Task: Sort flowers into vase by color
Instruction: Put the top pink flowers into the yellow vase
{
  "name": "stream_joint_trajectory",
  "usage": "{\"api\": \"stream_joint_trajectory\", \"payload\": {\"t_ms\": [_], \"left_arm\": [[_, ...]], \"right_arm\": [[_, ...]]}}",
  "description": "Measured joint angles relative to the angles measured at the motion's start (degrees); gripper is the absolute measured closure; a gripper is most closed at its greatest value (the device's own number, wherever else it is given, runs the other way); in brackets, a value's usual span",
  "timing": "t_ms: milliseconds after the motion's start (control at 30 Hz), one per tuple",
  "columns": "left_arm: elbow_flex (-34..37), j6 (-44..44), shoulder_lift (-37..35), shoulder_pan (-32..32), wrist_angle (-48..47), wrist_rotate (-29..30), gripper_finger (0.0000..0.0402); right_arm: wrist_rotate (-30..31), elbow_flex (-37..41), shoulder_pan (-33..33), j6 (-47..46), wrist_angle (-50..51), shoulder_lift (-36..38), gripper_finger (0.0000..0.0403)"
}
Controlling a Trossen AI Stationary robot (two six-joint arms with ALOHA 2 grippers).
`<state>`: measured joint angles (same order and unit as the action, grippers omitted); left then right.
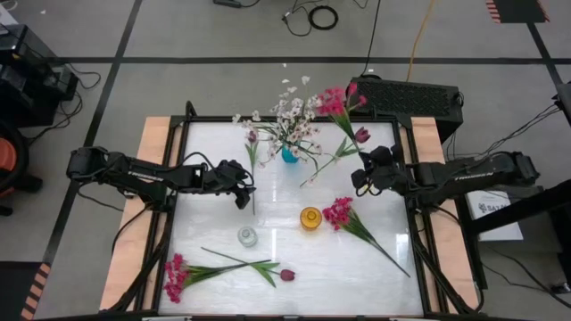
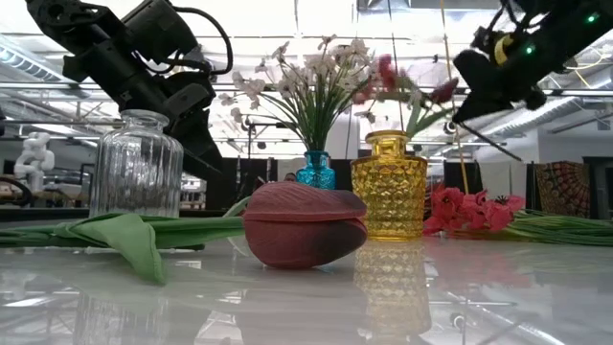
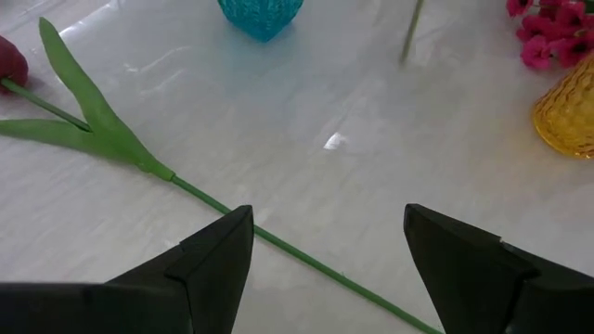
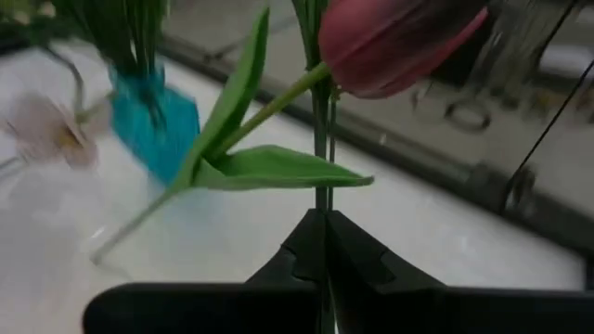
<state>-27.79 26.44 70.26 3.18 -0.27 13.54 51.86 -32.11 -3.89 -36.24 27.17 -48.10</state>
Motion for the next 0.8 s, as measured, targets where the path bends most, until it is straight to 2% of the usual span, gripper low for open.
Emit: {"api": "stream_joint_trajectory", "payload": {"t_ms": [100, 267, 433, 533, 800], "left_arm": [[0.0, 0.0, 0.0, 0.0, 0.0, 0.0, 0.0116], [0.0, -0.3, 0.0, 0.0, 0.0, 0.0, 0.0116], [0.0, -0.2, 0.0, 0.0, 0.2, 0.0, 0.0116], [0.0, -0.3, 0.0, 0.0, 0.8, 0.0, 0.0116], [0.0, -0.4, 0.0, 0.0, 2.9, 0.0, 0.0116]], "right_arm": [[5.2, -1.6, -2.3, 3.5, -0.7, 0.1, 0.0402], [0.7, -7.4, -3.1, 5.0, 4.7, 0.0, 0.0402], [2.0, -12.9, -4.4, 4.8, 14.0, -1.2, 0.0402], [4.6, -14.0, -6.3, 12.1, 12.0, -2.1, 0.0402], [18.1, -14.0, -12.2, 30.2, 0.6, -5.5, 0.0402]]}}
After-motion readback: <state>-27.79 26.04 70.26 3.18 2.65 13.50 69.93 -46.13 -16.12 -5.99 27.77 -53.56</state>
